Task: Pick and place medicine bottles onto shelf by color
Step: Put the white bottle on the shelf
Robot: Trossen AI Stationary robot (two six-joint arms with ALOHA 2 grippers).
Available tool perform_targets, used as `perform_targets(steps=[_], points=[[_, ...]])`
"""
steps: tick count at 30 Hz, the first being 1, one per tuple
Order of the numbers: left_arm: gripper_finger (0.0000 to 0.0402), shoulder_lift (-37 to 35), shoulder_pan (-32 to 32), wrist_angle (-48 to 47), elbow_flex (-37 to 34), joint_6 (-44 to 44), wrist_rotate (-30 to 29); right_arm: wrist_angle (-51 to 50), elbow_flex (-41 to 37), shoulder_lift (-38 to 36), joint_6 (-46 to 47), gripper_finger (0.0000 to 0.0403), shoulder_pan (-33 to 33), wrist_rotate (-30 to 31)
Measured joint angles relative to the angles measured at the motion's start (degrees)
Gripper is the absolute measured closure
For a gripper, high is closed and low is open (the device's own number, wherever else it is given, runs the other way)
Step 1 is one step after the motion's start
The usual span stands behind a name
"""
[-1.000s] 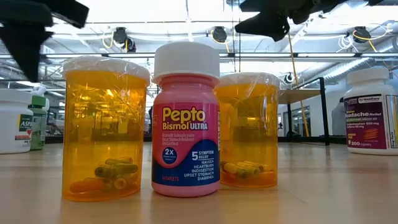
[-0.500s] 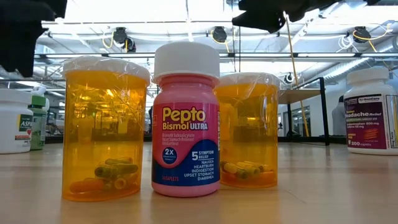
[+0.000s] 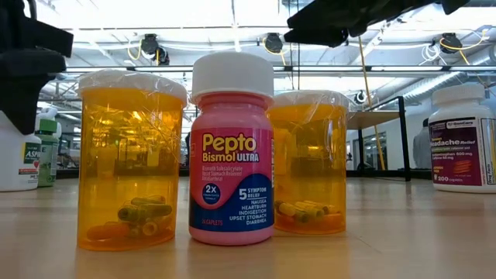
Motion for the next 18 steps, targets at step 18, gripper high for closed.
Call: perform_targets(steps=[18], points=[[0.0177, 0.0, 3.1, 7.0, -0.1, 12.3, -3.6, 0.0, -0.1, 0.0, 0.1, 0.0117, -0.3, -3.0]])
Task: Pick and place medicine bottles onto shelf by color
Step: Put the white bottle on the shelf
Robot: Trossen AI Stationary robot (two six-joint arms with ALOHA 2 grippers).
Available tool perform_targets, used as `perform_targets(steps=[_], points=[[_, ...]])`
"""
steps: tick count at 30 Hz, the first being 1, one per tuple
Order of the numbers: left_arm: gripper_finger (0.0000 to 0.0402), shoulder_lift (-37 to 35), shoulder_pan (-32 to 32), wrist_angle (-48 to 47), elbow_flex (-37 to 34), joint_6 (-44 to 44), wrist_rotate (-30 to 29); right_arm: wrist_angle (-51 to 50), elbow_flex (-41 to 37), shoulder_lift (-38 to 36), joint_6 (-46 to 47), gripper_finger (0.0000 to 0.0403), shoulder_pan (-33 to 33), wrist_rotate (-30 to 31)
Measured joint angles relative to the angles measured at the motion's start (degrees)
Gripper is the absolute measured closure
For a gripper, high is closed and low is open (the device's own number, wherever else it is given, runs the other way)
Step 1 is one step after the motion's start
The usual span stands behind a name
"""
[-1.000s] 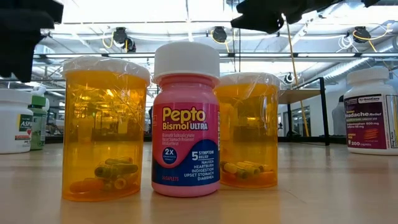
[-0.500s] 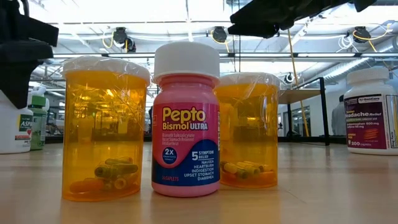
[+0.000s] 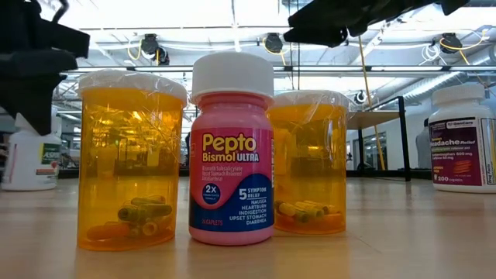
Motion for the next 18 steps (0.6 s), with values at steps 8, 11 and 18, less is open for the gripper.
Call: perform_targets(steps=[8, 11, 18], points=[[0.0202, 0.1, 1.3, 7.2, 3.3, 16.9, -4.6, 13.5, -6.6, 0.0, 4.5, 0.0117, -2.4, -12.4], [0.0202, 0.1, 2.7, 11.7, 5.2, 26.8, -7.5, 15.1, -7.2, 1.1, 5.9, 0.0117, -3.0, -15.0], [0.018, 0.1, 7.0, 32.9, 8.1, 58.9, -9.0, 21.3, -6.3, 10.1, 8.1, 0.0094, -3.7, -16.5]])
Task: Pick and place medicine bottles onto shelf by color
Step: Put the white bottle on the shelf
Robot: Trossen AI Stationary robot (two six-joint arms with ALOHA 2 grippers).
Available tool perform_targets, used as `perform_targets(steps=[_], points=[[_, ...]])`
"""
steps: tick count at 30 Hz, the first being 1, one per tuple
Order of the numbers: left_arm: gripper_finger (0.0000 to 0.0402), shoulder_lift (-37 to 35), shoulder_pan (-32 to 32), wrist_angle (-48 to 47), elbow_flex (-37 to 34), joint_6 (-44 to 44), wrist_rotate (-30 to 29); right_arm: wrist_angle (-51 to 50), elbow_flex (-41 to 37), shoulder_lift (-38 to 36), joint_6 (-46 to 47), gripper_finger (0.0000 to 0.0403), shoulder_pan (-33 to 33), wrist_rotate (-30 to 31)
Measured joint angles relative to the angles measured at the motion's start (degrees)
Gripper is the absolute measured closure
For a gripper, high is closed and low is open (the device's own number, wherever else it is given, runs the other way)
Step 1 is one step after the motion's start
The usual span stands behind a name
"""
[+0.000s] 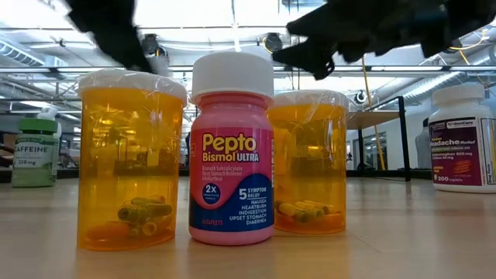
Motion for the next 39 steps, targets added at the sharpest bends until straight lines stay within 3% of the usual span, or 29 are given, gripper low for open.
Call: perform_targets(steps=[5, 8, 12, 17, 25, 33, 39], points=[[0.0199, 0.0, 3.8, 12.7, 0.0, 17.4, 6.3, 1.4, 1.5, 3.5, 1.9, 0.0068, -1.3, -3.2], [0.0198, 0.0, 6.3, 15.2, 0.0, 22.2, 8.7, 1.5, 2.7, 4.5, 3.5, 0.0056, -1.9, -7.3], [0.0183, 0.0, 8.9, 16.1, 0.0, 27.7, 10.2, 1.5, 4.8, 7.5, 3.9, 0.0053, -2.2, -7.3], [0.0192, 0.0, 10.7, 20.0, 0.0, 34.4, 12.2, 1.4, 6.9, 11.4, 5.1, 0.0053, -3.9, -7.2], [0.0189, 0.0, 11.0, 22.4, 0.0, 38.0, 13.2, 1.3, 8.7, 14.7, 4.4, 0.0068, -4.3, -10.2], [0.0174, 0.0, 11.0, 23.7, 0.0, 34.9, 12.9, 1.0, 8.7, 14.6, 2.8, 0.014, -4.3, -10.1], [0.0172, 0.0, 11.0, 26.0, -0.1, 32.1, 9.9, 1.3, 8.7, 14.6, -1.1, 0.019, -4.0, -3.0]])
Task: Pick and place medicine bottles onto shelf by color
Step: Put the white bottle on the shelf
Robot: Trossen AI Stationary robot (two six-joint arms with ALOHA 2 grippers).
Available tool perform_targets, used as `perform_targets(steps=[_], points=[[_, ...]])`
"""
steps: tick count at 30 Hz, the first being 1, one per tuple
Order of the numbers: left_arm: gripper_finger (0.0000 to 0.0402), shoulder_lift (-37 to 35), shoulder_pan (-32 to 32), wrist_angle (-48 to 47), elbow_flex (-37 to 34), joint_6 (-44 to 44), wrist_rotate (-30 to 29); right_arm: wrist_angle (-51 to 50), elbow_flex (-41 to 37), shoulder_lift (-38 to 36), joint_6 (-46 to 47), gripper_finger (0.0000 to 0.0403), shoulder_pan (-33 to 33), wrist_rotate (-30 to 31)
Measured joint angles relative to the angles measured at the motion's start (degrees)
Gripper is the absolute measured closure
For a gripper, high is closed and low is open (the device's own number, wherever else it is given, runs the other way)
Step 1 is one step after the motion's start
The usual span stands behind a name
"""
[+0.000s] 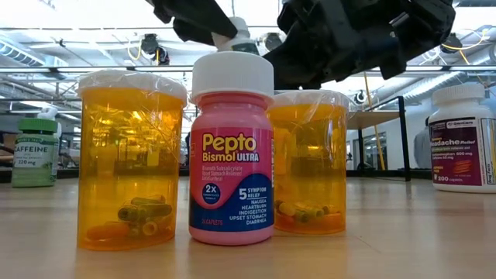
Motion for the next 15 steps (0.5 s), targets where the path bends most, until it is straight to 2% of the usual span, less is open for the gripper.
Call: perform_targets(steps=[6, 10, 12, 15], points=[[0.0172, 0.0, 0.1, 1.3, 0.0, -1.8, -6.4, 1.7, 0.0, 0.0, -6.8, 0.0192, 2.5, 14.8], [0.0172, 0.0, 0.8, 3.2, 0.0, -6.0, -8.5, 5.0, 0.0, 0.0, -13.2, 0.0193, 4.6, 23.6], [0.0172, 0.0, 0.9, 4.6, 0.0, -6.2, -8.6, 6.1, 0.0, 0.0, -15.0, 0.0193, 5.4, 26.8], [0.0172, 0.0, 0.7, 6.8, 0.0, -3.7, -8.6, 6.8, 0.0, 0.0, -15.7, 0.0193, 5.8, 27.7]])
